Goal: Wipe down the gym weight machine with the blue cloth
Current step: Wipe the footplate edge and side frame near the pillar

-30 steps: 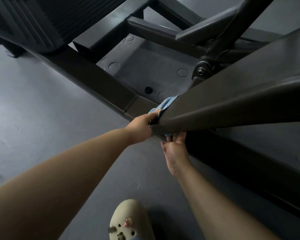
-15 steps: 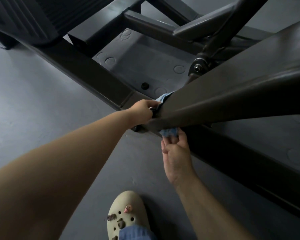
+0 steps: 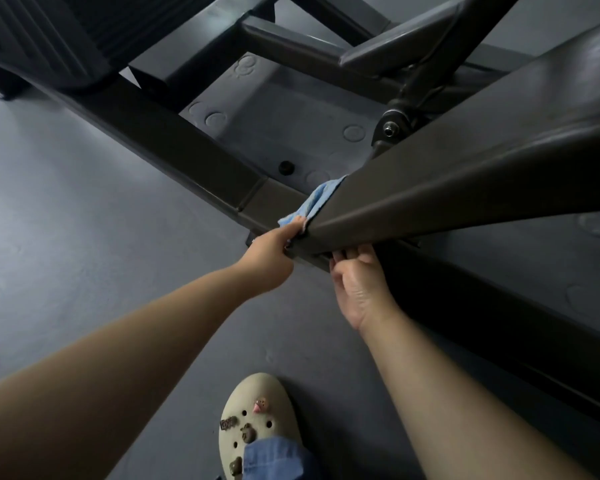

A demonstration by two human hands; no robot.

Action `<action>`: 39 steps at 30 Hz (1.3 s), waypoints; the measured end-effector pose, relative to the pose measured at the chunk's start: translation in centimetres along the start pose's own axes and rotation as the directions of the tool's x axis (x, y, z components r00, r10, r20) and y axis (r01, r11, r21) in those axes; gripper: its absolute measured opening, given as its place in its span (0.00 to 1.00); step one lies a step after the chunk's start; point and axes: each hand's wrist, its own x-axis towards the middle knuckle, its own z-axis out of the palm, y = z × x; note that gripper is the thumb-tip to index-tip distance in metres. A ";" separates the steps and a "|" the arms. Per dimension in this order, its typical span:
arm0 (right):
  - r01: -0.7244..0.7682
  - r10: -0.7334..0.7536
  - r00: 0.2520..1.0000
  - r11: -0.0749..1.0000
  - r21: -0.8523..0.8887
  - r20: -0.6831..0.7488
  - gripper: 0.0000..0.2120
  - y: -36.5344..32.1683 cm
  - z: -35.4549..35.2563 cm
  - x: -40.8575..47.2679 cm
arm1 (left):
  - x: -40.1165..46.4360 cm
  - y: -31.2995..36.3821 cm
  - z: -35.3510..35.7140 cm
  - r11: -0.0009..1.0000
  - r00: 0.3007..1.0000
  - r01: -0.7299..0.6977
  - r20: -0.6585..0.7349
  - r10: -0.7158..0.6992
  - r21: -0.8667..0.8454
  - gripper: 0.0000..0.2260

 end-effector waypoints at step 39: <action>-0.090 0.131 0.975 0.971 -0.223 0.179 0.24 1.9 -5.3 -5.2 | -3.7 4.7 7.2 0.708 0.929 0.257 -0.033 -0.368 -0.658 0.21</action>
